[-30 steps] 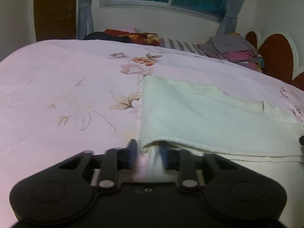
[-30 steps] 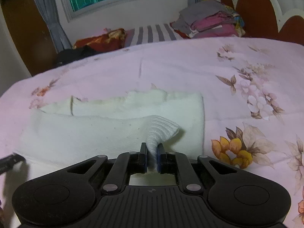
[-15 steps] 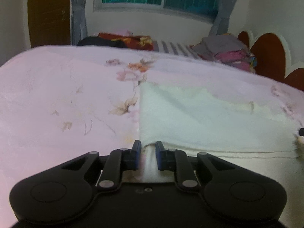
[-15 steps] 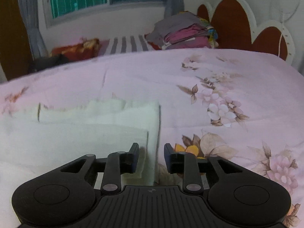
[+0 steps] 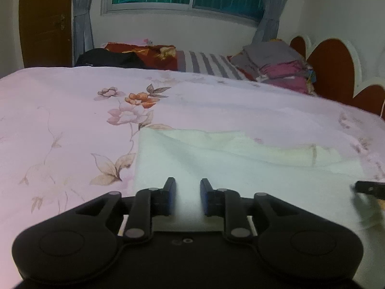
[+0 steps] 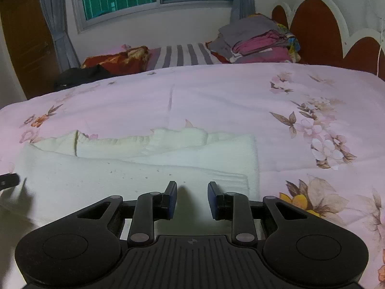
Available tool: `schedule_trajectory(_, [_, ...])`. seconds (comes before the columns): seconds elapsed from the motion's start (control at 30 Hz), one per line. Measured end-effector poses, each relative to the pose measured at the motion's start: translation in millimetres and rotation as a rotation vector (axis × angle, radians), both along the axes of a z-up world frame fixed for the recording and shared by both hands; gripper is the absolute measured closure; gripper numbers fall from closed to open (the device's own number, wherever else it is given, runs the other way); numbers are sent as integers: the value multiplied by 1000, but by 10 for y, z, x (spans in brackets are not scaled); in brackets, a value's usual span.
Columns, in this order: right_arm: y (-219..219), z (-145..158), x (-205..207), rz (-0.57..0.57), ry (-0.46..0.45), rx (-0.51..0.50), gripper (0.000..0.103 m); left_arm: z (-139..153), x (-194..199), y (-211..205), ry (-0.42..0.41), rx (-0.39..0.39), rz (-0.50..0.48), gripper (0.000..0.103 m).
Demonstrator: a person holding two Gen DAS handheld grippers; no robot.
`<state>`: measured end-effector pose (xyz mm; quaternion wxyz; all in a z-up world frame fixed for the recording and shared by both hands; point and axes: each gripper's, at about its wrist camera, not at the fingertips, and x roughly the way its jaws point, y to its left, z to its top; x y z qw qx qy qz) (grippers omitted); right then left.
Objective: Fold small clothes
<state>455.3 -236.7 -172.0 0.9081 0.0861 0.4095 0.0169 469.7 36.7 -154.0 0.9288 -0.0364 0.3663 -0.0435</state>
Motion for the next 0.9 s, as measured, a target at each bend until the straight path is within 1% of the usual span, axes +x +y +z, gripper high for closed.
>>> schedule_trajectory(0.1, [-4,-62,58,3,3,-17,75,-117,99,90,26,30,29,77])
schedule_trajectory(0.17, [-25,-183,114,-7,35,-80,75,-128,103,167,32,1,40,77])
schedule_trajectory(0.2, [-56,-212,118,-9,26,-76,75,-100,102,169,44,-1,44,77])
schedule_trajectory(0.23, [-93,-208,130,-15,30,-63,75,-62,96,150,49,2,42,80])
schedule_trajectory(0.27, [-107,-180,145,-24,42,-52,75,-29,77,124,38,5,33,79])
schedule_trajectory(0.33, [-94,-102,122,-22,21,-35,75,1,51,77,19,11,18,79])
schedule_trajectory(0.4, [-81,-75,79,-16,3,-7,75,-43,62,32,30,24,11,76])
schedule_trajectory(0.47, [-59,-166,103,-13,38,-39,75,-89,54,20,24,44,10,75])
schedule_trajectory(0.5, [-69,-184,95,-13,29,-41,75,-79,44,19,26,47,12,75])
schedule_trajectory(0.53, [-83,-177,86,-17,30,-33,75,-54,27,22,34,41,16,78])
schedule_trajectory(0.6, [-93,-105,49,-23,28,-16,74,20,-37,27,39,11,10,77])
schedule_trajectory(0.67, [-90,-14,-59,-16,-12,3,74,73,-132,-2,34,-1,-7,75])
schedule_trajectory(0.73, [-51,-11,-155,-3,-9,-3,59,80,-233,-64,34,-6,-27,75])
schedule_trajectory(0.77, [-23,-65,-189,7,13,-23,47,58,-264,-96,43,-5,-39,75])
schedule_trajectory(0.83, [4,-150,-255,21,20,-54,46,-29,-304,-159,57,23,-52,73])
schedule_trajectory(0.9, [11,-155,-289,28,14,-69,46,-55,-331,-179,39,39,-49,73])
